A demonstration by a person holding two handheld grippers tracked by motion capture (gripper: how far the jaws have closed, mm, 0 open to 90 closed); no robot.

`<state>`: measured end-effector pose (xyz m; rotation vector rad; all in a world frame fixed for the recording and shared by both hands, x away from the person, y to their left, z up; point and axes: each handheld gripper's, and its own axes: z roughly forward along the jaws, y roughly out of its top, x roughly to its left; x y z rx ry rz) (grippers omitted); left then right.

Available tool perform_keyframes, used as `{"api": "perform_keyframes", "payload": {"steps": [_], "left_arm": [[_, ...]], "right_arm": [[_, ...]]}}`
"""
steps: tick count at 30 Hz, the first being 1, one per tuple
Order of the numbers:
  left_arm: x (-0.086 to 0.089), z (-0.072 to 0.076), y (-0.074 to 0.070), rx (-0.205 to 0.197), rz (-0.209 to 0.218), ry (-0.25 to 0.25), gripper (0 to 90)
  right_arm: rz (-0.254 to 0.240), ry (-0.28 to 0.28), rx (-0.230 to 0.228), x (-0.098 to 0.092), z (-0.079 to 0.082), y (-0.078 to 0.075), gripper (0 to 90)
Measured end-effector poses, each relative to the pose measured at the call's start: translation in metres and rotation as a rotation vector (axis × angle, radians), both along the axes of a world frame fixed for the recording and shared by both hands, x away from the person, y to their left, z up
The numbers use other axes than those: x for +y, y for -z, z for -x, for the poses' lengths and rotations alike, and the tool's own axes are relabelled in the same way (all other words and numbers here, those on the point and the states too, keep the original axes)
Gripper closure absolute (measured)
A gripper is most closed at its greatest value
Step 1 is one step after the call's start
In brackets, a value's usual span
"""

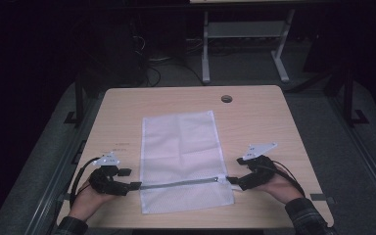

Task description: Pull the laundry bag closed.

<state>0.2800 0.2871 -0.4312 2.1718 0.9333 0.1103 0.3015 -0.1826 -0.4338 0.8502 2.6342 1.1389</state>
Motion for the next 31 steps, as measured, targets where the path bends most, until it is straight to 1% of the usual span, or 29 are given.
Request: {"api": "perform_keyframes", "payload": {"steps": [1,2,3,4,6,7,8,9,10,11,12,15,16,17,18,21,24,31], "left_arm": [[0.001,0.001,0.001,-0.010,-0.013,-0.002,20.1],[0.002,0.002,0.001,-0.014,-0.021,-0.006,18.2],[0.002,0.002,0.001,-0.014,-0.021,-0.006,17.3],[0.003,0.002,0.001,-0.023,-0.029,-0.007,15.6],[0.005,0.002,0.002,-0.029,-0.035,-0.011,14.3],[0.006,0.003,0.001,-0.033,-0.038,-0.016,14.0],[0.009,0.004,0.001,-0.043,-0.038,-0.021,13.6],[0.010,0.004,0.001,-0.044,-0.039,-0.023,13.6],[0.010,0.004,0.001,-0.044,-0.039,-0.023,13.5],[0.012,0.005,0.001,-0.055,-0.052,-0.027,13.5],[0.014,0.006,0.001,-0.062,-0.066,-0.024,13.5],[0.018,0.008,0.002,-0.067,-0.084,-0.030,13.5],[0.019,0.008,0.002,-0.068,-0.093,-0.027,13.5],[0.019,0.008,0.002,-0.068,-0.093,-0.027,13.5],[0.022,0.008,0.003,-0.075,-0.104,-0.030,13.5],[0.025,0.008,0.004,-0.077,-0.112,-0.035,13.5],[0.027,0.007,0.004,-0.076,-0.114,-0.041,13.5],[0.029,0.006,0.004,-0.080,-0.122,-0.050,13.6]], "right_arm": [[0.007,0.023,-0.004,-0.007,0.003,-0.001,17.1],[0.009,0.034,-0.007,-0.009,0.003,-0.001,16.7],[0.009,0.034,-0.007,-0.009,0.003,-0.001,16.7],[0.013,0.050,-0.013,-0.012,0.005,0.000,16.3],[0.008,0.083,-0.023,-0.019,0.008,0.001,14.6],[0.008,0.101,-0.025,-0.022,0.009,0.001,14.1],[0.008,0.126,-0.039,-0.027,0.011,0.002,13.6],[0.011,0.143,-0.047,-0.030,0.012,0.003,13.4],[0.011,0.143,-0.047,-0.030,0.012,0.003,13.4],[0.012,0.151,-0.050,-0.031,0.012,0.003,13.3],[0.013,0.181,-0.061,-0.038,0.015,0.004,12.2],[0.020,0.219,-0.055,-0.047,0.018,0.007,10.7],[0.022,0.228,-0.058,-0.050,0.019,0.008,10.7],[0.022,0.228,-0.058,-0.050,0.019,0.008,10.7],[0.023,0.252,-0.057,-0.057,0.020,0.009,10.7],[0.014,0.266,-0.054,-0.061,0.019,0.009,10.7],[0.007,0.267,-0.056,-0.062,0.017,0.009,10.7],[0.011,0.256,-0.054,-0.063,0.016,0.011,9.8]]}}
